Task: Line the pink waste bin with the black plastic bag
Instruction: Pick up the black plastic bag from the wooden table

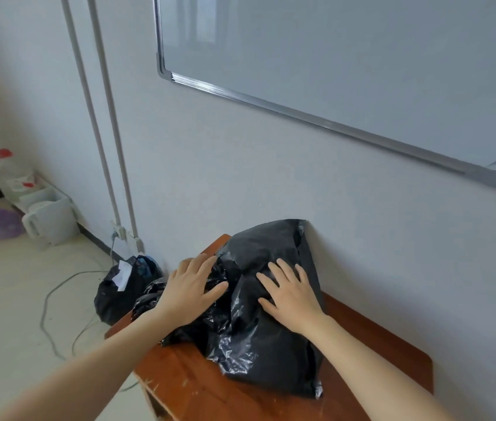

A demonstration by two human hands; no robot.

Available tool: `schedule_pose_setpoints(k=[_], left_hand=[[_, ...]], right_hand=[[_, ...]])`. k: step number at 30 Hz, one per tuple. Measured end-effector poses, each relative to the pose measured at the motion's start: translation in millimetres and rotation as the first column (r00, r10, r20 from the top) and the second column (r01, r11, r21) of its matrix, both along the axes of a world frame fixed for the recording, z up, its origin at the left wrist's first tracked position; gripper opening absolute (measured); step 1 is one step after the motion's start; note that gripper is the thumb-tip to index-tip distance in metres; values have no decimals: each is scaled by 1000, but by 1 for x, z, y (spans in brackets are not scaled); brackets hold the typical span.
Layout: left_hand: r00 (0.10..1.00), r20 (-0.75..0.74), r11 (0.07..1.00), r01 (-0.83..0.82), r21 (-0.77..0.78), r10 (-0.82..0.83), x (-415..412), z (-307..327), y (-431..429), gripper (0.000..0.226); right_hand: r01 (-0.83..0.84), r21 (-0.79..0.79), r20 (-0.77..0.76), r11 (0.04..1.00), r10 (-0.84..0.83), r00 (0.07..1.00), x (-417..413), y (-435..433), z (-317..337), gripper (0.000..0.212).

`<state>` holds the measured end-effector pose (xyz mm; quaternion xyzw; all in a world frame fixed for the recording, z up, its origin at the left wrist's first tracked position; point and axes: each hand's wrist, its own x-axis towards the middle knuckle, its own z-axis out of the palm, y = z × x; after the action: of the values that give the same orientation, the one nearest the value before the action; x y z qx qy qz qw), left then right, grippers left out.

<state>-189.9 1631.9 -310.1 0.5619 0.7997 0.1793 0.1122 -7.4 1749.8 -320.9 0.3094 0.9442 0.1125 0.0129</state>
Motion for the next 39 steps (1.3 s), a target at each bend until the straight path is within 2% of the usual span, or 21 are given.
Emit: schedule_pose_setpoints(k=[3, 6, 8, 10, 12, 14, 18, 19, 22, 24, 26, 29, 32, 34, 36, 39], left_hand=[[999, 23, 993, 44, -110, -42, 4, -13, 29, 105], [996, 15, 981, 87, -175, -86, 9, -24, 54, 130], [994, 15, 974, 110, -197, -109, 12, -32, 66, 133], [991, 26, 968, 135, -211, -132, 15, -39, 76, 119], [987, 24, 964, 158, -212, -156, 19, -46, 82, 119], [984, 10, 964, 177, -198, -178, 24, -52, 86, 131], [980, -30, 969, 190, -159, -197, 31, -58, 91, 131], [976, -38, 966, 205, -155, -213, 32, -58, 91, 128], [972, -29, 967, 227, -114, -232, 28, -59, 93, 126], [981, 32, 977, 195, -83, -193, 23, -58, 96, 116], [980, 156, 989, 135, -66, -124, 18, -58, 101, 91], [938, 342, 978, 119, -172, -54, 12, -62, 113, 108], [852, 524, 959, 155, -238, -8, 7, -74, 118, 116], [847, 531, 955, 148, -259, 13, 7, -77, 116, 108], [864, 504, 954, 157, -254, -8, 10, -75, 111, 85], [861, 506, 975, 148, -165, -45, 14, -64, 103, 46]], right_hand=[[3, 15, 67, 1000, -4, 998, 15, 10, -11, 53], [26, 25, 125, 999, -29, 992, 35, 19, -19, 53], [33, 22, 131, 999, -36, 991, 46, 25, -23, 51], [43, 29, 136, 999, -47, 990, 50, 30, -22, 38], [37, 84, 71, 996, -43, 997, 48, 33, -17, 14], [51, 59, -21, 997, -50, 999, 38, 38, -9, 26], [69, 19, -174, 997, -64, 983, 8, 53, 12, 25], [63, -27, -152, 998, -67, 986, 0, 58, 15, 28], [56, -180, 17, 982, -53, 998, -16, 75, 20, 58], [63, -184, 121, 981, -41, 992, -26, 87, 22, 69], [101, -219, 172, 970, -63, 983, -29, 95, 19, 78], [188, -278, 235, 942, -123, 964, -26, 101, 14, 85], [254, -330, 211, 909, -191, 959, -17, 100, 9, 84], [255, -355, 194, 900, -196, 961, -8, 97, 8, 85], [226, -355, 204, 907, -161, 966, 1, 89, 8, 89], [189, -366, 202, 911, -120, 972, 11, 75, 8, 92]])
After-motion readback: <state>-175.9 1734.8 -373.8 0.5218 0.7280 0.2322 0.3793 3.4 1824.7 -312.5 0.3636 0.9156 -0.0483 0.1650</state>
